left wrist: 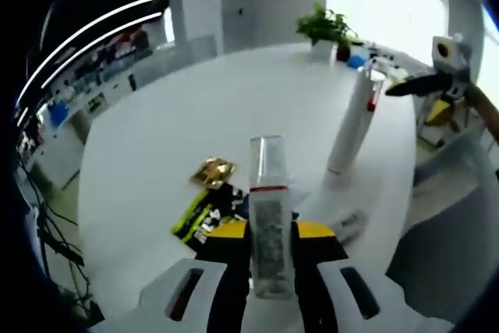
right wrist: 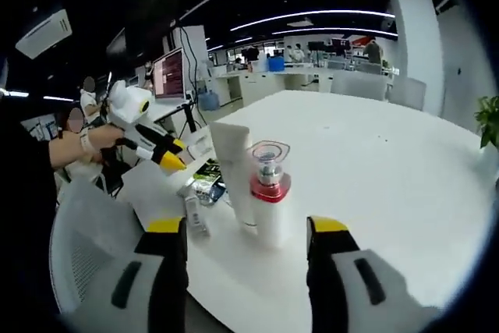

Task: Arrange the skincare products in the storage area until every visible bottle or jar stands upright without overlapping.

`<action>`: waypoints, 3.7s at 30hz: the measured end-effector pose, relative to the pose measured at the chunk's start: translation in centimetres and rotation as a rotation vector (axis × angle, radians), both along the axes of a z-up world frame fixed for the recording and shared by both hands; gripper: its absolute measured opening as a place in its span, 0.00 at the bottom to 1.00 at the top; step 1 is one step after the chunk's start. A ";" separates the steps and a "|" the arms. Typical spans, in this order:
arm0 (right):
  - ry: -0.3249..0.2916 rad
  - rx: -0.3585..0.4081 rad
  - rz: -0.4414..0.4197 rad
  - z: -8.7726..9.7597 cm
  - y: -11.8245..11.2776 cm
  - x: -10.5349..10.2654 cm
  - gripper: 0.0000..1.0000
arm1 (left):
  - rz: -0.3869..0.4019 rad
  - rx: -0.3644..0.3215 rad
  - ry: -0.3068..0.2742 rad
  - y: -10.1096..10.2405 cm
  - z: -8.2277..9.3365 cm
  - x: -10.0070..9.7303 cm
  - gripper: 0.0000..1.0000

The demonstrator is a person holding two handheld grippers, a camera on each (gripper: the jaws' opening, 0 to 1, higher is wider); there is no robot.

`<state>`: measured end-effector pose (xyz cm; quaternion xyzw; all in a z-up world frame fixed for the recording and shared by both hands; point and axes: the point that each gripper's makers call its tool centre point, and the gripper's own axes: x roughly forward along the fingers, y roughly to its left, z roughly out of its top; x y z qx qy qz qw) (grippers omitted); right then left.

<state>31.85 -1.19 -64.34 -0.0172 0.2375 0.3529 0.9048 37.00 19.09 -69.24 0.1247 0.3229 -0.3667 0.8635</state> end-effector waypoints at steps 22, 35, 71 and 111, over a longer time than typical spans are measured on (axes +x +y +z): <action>0.109 0.309 0.028 0.1 6.7 -1.6 0.40 | -0.060 -0.180 0.023 -5.4 2.0 -5.4 0.16; 0.221 0.696 -0.013 1.7 8.4 -0.7 0.34 | -0.124 -0.359 0.094 -9.0 3.8 -7.8 0.16; 0.053 0.512 0.053 2.5 7.8 -1.1 0.19 | -0.265 -0.258 0.044 -11.9 2.2 -8.7 0.24; -0.130 0.109 0.146 -1.2 5.1 0.1 0.19 | -0.393 -0.064 -0.035 -16.3 -2.4 -6.4 0.17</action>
